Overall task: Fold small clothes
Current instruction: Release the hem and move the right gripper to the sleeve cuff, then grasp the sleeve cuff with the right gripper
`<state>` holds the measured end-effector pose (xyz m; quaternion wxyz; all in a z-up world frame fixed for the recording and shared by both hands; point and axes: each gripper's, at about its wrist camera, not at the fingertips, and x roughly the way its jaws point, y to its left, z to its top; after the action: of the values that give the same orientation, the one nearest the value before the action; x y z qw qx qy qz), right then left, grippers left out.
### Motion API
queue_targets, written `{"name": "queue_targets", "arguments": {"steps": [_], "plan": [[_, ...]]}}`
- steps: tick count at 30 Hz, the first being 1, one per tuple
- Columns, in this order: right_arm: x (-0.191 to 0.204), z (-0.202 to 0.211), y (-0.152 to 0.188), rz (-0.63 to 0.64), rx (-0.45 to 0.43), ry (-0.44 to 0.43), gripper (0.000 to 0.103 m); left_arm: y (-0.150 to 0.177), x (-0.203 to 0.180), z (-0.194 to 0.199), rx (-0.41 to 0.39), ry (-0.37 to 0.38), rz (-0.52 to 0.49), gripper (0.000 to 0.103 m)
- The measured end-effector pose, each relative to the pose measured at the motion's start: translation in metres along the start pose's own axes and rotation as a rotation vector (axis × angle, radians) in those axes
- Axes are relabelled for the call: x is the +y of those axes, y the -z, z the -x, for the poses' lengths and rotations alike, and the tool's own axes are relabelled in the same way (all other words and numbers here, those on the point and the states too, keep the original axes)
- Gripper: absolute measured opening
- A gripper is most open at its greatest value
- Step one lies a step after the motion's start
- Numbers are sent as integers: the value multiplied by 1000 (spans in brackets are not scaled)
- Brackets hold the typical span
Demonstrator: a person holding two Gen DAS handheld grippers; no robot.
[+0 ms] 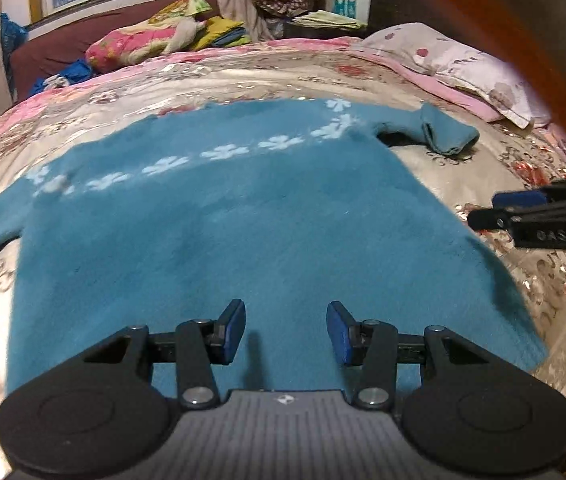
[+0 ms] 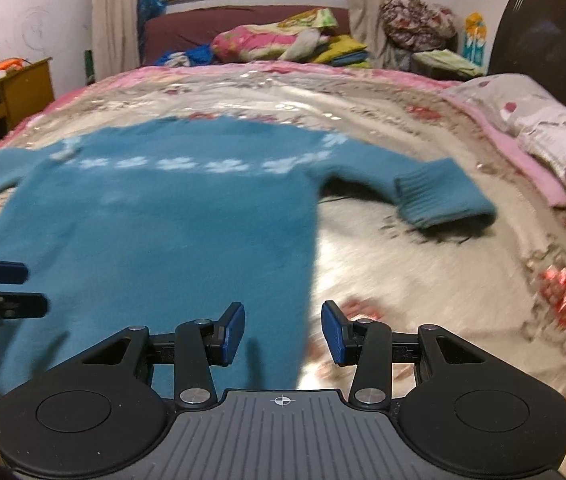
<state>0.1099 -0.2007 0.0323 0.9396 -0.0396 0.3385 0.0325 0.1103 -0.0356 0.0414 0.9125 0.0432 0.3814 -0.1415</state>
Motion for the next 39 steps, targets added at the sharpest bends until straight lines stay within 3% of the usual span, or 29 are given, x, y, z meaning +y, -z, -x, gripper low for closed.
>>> {"name": "queue_targets", "arguments": {"steps": [7,12,22,29,33,35,39], "plan": [[-46,-38,-16,82,-40,175,42,-17,-14,-27,6,51,-5,51],[-73,-68,-21,218,-45,288,42,-28,-23,-44,13,69,-21,51],[-81,-114,-17,528,-40,391,42,-36,-34,-62,31,101,-45,51],[-73,-134,-19,720,-63,413,43,-34,-33,-62,33,113,-38,51],[-75,-137,-32,665,-41,350,30,-32,-31,-59,34,119,-36,51],[-81,-135,-46,544,-18,281,19,-30,-30,-56,33,121,-35,51],[-94,-126,-66,305,2,190,13,-25,-25,-48,30,117,-31,51]]}}
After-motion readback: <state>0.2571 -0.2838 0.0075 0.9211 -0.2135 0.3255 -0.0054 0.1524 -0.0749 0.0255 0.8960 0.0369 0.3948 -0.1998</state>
